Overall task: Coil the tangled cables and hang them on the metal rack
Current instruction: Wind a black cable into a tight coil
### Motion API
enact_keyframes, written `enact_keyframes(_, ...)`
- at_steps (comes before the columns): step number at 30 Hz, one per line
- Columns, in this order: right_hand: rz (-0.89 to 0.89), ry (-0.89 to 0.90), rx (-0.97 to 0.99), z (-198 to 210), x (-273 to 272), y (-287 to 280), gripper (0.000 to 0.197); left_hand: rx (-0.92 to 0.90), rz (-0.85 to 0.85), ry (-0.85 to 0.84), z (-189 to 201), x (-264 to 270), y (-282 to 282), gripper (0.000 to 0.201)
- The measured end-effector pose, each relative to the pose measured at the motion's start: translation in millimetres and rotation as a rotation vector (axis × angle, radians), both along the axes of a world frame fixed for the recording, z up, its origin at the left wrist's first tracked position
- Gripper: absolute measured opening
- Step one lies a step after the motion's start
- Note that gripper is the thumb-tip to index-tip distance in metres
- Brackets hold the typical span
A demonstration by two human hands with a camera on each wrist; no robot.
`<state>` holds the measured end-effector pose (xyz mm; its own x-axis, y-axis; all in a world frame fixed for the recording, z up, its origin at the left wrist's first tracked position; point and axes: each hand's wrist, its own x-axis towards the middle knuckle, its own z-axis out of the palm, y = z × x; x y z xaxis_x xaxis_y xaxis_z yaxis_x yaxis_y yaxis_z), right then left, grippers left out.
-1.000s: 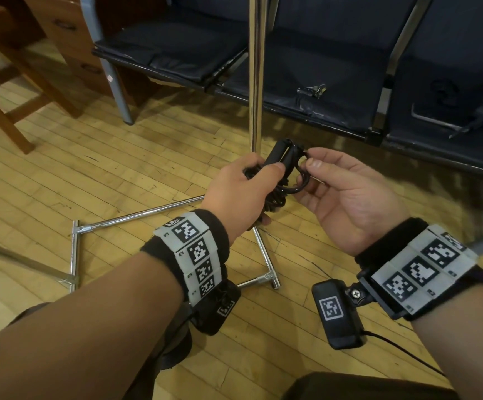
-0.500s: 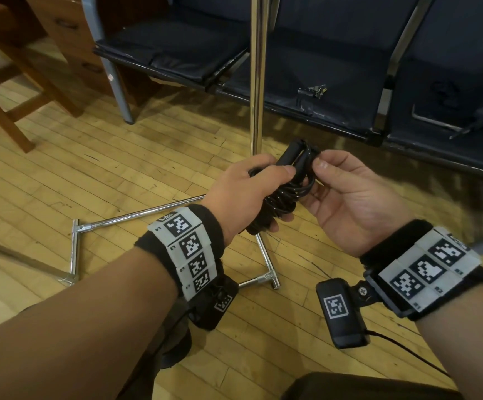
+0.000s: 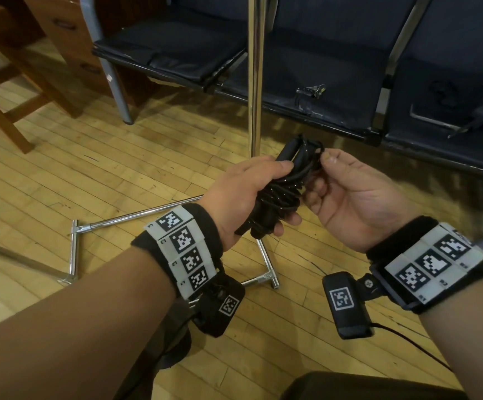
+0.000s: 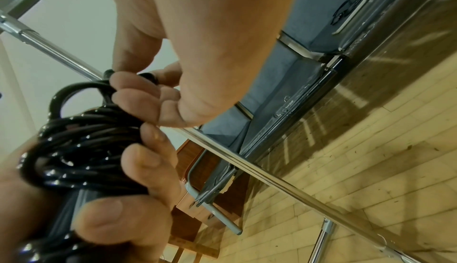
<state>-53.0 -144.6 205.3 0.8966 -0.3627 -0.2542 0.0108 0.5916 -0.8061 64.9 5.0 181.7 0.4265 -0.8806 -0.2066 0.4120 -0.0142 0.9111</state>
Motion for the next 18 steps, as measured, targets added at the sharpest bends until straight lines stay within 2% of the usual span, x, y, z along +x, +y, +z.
enact_keyframes(4, 0.088, 0.034, -0.086, 2, -1, -1, 0.015, -0.030, 0.021, 0.061, 3, 1, 0, 0.046)
enact_keyframes(8, 0.180, 0.047, -0.116, 7, -2, 1, 0.028, 0.032, 0.045, -0.018, 5, 8, 2, 0.042)
enact_keyframes(11, 0.165, 0.102, -0.199, 10, -4, 0, 0.030, 0.176, 0.084, -0.273, 3, 16, 7, 0.026)
enact_keyframes(14, 0.117, 0.152, -0.301, 14, -8, -2, 0.028, 0.311, 0.056, -0.569, 0, 19, 12, 0.024)
enact_keyframes(18, -0.041, 0.177, -0.260, 18, -8, -7, 0.023, 0.290, -0.004, -0.631, 1, 10, 7, 0.035)
